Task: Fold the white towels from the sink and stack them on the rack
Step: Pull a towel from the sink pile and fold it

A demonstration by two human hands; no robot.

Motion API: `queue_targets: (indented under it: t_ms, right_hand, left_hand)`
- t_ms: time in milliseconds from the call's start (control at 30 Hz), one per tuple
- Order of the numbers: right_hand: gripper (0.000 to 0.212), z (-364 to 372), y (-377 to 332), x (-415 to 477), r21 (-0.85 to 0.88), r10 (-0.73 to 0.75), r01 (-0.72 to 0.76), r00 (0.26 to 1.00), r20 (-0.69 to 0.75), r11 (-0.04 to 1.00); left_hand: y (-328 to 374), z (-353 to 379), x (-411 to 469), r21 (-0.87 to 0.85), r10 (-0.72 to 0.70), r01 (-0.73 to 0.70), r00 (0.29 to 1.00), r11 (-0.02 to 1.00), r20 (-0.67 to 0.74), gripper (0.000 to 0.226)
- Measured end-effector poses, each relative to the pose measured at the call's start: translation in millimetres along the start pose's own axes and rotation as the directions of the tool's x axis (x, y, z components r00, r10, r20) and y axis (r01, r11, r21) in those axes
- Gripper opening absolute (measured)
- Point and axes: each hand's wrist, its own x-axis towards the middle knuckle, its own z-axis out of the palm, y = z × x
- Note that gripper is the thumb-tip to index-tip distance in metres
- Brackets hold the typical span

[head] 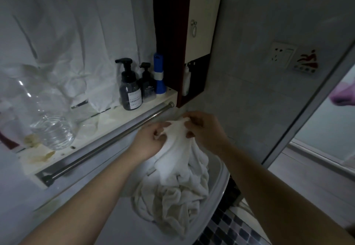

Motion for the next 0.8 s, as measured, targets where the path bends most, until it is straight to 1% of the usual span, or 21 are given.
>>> queue_targets:
  t_ms: [67, 133, 167, 233, 267, 333, 433, 500, 567, 600, 633, 667, 700, 733, 767, 800]
  right_hand:
    - [0.030, -12.9, -6.1, 2.9, 0.061, -0.017, 0.014, 0.999, 0.048, 0.998]
    - [0.037, -28.1, -10.6, 4.9, 0.125, -0.035, 0.032, 0.999, 0.023, 0.992]
    - [0.039, -36.2, -11.7, 5.8, 0.148, -0.044, 0.042, 0.999, 0.009, 0.988]
    - [0.041, -49.6, -13.4, 7.1, 0.164, -0.066, 0.067, 0.998, -0.014, 0.984]
    - [0.041, -55.3, -13.4, 8.1, 0.170, -0.077, 0.082, 0.996, -0.033, 0.982]
    - [0.041, -65.5, -11.3, 10.3, 0.204, -0.075, 0.092, 0.993, -0.088, 0.975]
    - [0.035, -79.4, -3.6, 11.4, 0.272, -0.029, 0.080, 0.982, -0.186, 0.959]
    - [0.037, -83.9, 3.7, 11.4, 0.289, 0.008, 0.063, 0.971, -0.237, 0.955]
    - [0.035, -83.1, 12.3, 11.9, 0.303, 0.046, 0.043, 0.959, -0.280, 0.952]
    - [0.033, -82.5, 15.3, 11.7, 0.317, 0.065, 0.034, 0.953, -0.296, 0.948]
    - [0.029, -81.8, 17.8, 11.7, 0.334, 0.081, 0.025, 0.951, -0.300, 0.942]
    - [0.025, -81.2, 19.7, 12.3, 0.350, 0.090, 0.020, 0.952, -0.293, 0.937]
    - [0.023, -81.3, 20.5, 12.8, 0.362, 0.091, 0.019, 0.954, -0.284, 0.932]
    - [0.021, -81.8, 20.3, 13.5, 0.370, 0.087, 0.021, 0.958, -0.273, 0.929]
    - [0.021, -81.6, 19.4, 14.5, 0.378, 0.083, 0.024, 0.961, -0.262, 0.925]
    - [0.021, -81.6, 18.4, 15.7, 0.390, 0.079, 0.026, 0.965, -0.251, 0.920]
  left_hand:
    - [-11.9, 1.3, 3.6, 0.112, 0.092, -0.104, 0.990, 0.988, 0.105, 0.036]
    - [-16.1, 5.3, 9.9, 0.160, 0.171, -0.202, 0.966, 0.966, 0.193, 0.040]
    - [-15.3, 7.4, 12.5, 0.191, 0.168, -0.215, 0.957, 0.958, 0.237, 0.042]
    - [-16.4, 10.7, 15.6, 0.257, 0.133, -0.208, 0.951, 0.944, 0.280, 0.051]
    - [-18.9, 12.5, 16.8, 0.280, 0.123, -0.198, 0.956, 0.939, 0.265, 0.051]
    - [-28.6, 14.5, 18.0, 0.280, 0.110, -0.175, 0.967, 0.944, 0.231, 0.037]
    - [-49.4, 13.2, 15.1, 0.336, 0.041, -0.140, 0.958, 0.931, 0.285, 0.026]
    - [-64.0, 14.0, 12.9, 0.323, 0.053, -0.149, 0.956, 0.935, 0.289, 0.027]
    - [-71.9, 13.4, 10.9, 0.301, 0.011, -0.081, 0.974, 0.950, 0.225, 0.035]
    - [-72.3, 11.9, 10.8, 0.281, -0.054, -0.005, 0.978, 0.960, 0.202, 0.039]
    - [-72.1, 10.8, 11.0, 0.215, -0.128, 0.083, 0.970, 0.973, 0.204, 0.041]
    - [-72.0, 10.2, 10.1, 0.077, -0.206, 0.192, 0.947, 0.978, 0.246, 0.045]
    - [-71.7, 11.0, 8.5, -0.112, -0.262, 0.308, 0.915, 0.945, 0.308, 0.047]
    - [-71.0, 12.4, 6.0, -0.296, -0.309, 0.420, 0.882, 0.858, 0.355, 0.046]
    - [-69.9, 13.1, 2.9, -0.436, -0.353, 0.495, 0.860, 0.752, 0.369, 0.045]
    - [-68.5, 13.2, 0.8, -0.527, -0.398, 0.538, 0.842, 0.658, 0.364, 0.041]
